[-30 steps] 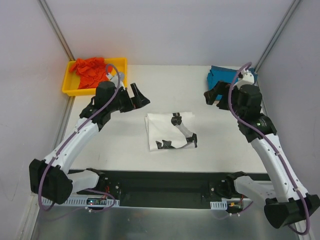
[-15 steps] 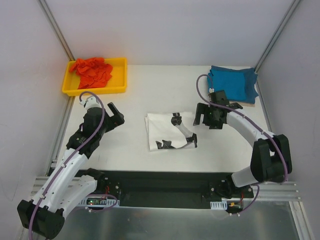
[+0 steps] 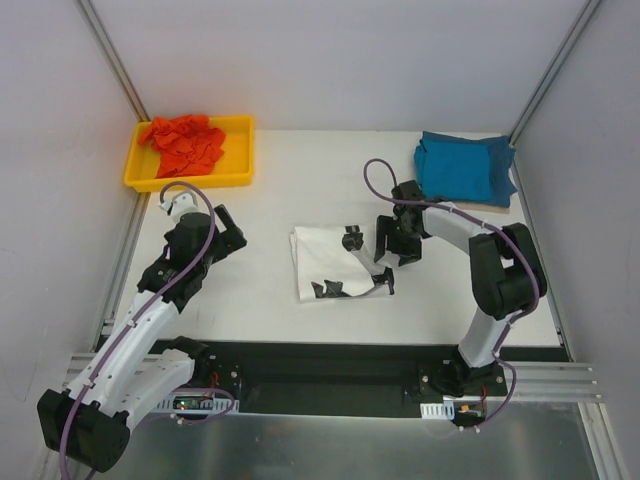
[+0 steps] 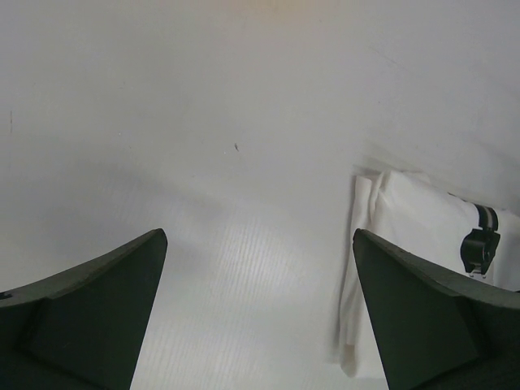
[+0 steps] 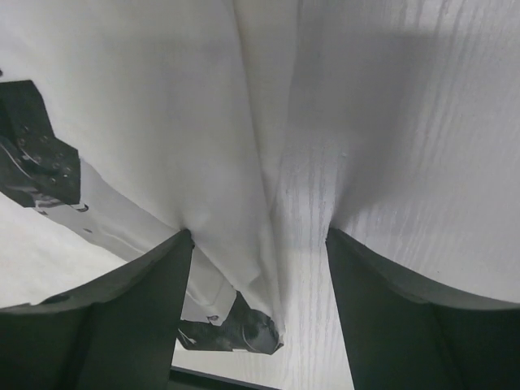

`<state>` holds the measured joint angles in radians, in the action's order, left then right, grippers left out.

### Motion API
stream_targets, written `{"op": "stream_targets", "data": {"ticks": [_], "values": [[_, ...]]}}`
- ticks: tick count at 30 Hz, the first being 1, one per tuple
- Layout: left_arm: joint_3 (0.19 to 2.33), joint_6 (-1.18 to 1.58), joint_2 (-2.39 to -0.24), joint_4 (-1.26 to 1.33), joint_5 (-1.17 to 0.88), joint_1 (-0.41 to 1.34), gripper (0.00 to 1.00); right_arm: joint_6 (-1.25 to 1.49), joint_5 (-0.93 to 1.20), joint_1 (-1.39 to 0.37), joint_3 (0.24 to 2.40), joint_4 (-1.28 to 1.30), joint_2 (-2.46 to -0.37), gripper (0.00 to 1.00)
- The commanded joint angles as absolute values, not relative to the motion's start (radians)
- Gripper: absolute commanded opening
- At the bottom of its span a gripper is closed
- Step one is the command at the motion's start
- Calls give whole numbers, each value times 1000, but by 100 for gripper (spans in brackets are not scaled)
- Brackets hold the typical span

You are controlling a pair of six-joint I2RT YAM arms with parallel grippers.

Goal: Fold and stack the t-shirts
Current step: Neatly place the folded tshirt to the corner

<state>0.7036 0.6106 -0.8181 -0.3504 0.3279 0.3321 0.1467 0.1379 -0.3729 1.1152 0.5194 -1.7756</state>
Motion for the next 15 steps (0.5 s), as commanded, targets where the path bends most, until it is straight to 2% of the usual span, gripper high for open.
{"op": "stream_targets", "data": {"ticks": [1, 5, 7, 11, 13, 15], "values": [[686, 584, -815, -354, 380, 325, 99, 179, 144, -411, 1160, 508, -1850, 68], [683, 588, -827, -354, 390, 325, 99, 195, 156, -445, 1184, 505, -1897, 49], [686, 584, -833, -354, 390, 325, 99, 196, 143, -471, 1203, 506, -1910, 45], [689, 584, -844, -354, 397, 325, 99, 183, 91, -508, 1258, 543, -1945, 29], [692, 584, -847, -354, 402, 325, 99, 170, 37, -526, 1284, 563, -1956, 25], [693, 584, -853, -354, 408, 325, 99, 150, -38, -538, 1339, 592, -1971, 16]]}}
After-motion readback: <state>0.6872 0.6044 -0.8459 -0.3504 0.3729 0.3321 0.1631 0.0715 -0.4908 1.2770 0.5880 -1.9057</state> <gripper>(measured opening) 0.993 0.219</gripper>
